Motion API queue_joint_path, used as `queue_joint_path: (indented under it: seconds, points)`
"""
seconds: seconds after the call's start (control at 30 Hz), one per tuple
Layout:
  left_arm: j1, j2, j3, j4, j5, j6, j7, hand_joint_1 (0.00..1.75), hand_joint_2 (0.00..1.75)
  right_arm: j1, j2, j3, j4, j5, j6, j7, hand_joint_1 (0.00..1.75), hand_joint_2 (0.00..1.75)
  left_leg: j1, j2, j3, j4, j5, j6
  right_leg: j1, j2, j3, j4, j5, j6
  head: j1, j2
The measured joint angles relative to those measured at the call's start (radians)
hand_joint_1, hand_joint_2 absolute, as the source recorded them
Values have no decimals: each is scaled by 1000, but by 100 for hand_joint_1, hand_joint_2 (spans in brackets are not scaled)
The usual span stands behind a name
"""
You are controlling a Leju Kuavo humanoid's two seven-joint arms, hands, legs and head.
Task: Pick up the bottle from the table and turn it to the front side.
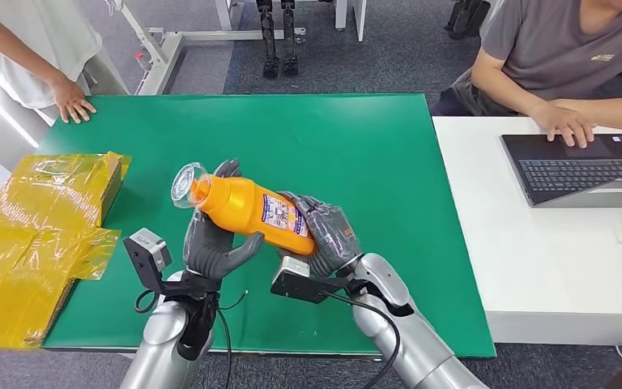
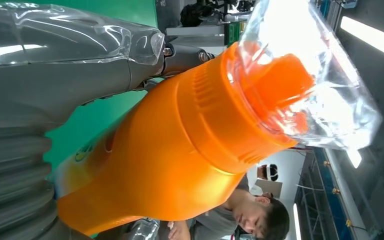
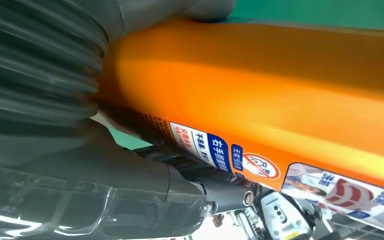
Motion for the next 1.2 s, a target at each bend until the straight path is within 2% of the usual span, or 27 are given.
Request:
queue_joint_path:
  seconds: [0.33,0.77,0.8,0.9,0.93,1.2]
  points:
    - [3,1,30,0,13,12,-18,0,175,6,15,0,28,44,69,-6,175,175,0,0,0,0,0,0,0,0,0,0,0,0,0,0]
    - [7,1,56,0,12,27,-26,0,175,18,21,0,38,69,107,-21,175,175,0,0,0,0,0,0,0,0,0,0,0,0,0,0]
    - [7,1,56,0,11,28,-27,32,175,18,21,0,38,70,108,-21,175,175,0,0,0,0,0,0,0,0,0,0,0,0,0,0]
    - [8,1,58,0,8,29,-29,161,175,18,21,1,38,72,110,-23,175,175,0,0,0,0,0,0,0,0,0,0,0,0,0,0]
    - [8,1,58,0,6,30,-30,171,175,18,21,1,38,72,111,-23,175,175,0,0,0,0,0,0,0,0,0,0,0,0,0,0]
    - [9,1,59,0,-1,18,-33,175,175,18,21,-1,37,68,102,-24,174,175,0,0,0,0,0,0,0,0,0,0,0,0,0,0]
